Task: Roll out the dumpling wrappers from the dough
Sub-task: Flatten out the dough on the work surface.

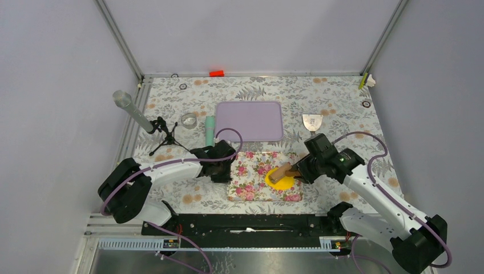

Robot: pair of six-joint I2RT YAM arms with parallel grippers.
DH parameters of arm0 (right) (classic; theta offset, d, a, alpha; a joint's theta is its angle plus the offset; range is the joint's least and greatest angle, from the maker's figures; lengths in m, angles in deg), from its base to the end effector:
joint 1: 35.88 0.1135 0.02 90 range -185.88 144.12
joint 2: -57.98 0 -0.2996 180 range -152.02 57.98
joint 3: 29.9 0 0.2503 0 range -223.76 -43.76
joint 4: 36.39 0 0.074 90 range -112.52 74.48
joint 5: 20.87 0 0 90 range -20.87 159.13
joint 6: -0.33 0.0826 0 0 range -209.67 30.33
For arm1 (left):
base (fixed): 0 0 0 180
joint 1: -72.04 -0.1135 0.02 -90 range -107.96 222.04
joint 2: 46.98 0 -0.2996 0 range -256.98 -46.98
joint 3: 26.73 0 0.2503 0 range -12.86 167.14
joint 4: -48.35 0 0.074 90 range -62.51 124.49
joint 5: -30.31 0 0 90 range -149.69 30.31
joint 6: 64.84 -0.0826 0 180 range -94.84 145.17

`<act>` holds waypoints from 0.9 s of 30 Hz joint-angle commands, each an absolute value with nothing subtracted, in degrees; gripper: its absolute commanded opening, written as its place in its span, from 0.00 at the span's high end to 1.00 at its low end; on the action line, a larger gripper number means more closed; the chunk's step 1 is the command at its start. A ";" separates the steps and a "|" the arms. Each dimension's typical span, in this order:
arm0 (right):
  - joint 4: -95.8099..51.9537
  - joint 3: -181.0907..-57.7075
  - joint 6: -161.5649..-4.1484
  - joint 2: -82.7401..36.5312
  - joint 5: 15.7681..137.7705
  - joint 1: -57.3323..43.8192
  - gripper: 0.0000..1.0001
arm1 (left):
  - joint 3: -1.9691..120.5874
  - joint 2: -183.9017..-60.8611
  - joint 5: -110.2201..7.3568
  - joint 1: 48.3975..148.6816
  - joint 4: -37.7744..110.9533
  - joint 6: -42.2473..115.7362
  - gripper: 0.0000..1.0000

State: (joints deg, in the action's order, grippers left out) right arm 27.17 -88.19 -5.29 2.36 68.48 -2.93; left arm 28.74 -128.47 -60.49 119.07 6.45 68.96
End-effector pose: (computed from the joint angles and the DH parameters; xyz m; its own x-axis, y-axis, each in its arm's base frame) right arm 0.1491 0.0955 0.2356 -0.6084 0.7915 -0.0575 0.6768 0.5554 0.4832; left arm 0.1777 -0.1891 0.1549 -0.9598 0.0150 -0.2803 0.0883 0.9640 -0.2508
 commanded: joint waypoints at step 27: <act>24.79 -83.48 -13.67 -9.23 58.92 5.30 1.00 | 30.51 -129.69 -62.60 119.33 1.68 65.56 1.00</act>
State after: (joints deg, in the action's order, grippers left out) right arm 16.94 -88.82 -13.47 -3.85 64.40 2.49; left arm 29.51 -128.86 -61.23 119.04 4.55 68.89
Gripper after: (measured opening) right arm 0.391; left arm 0.026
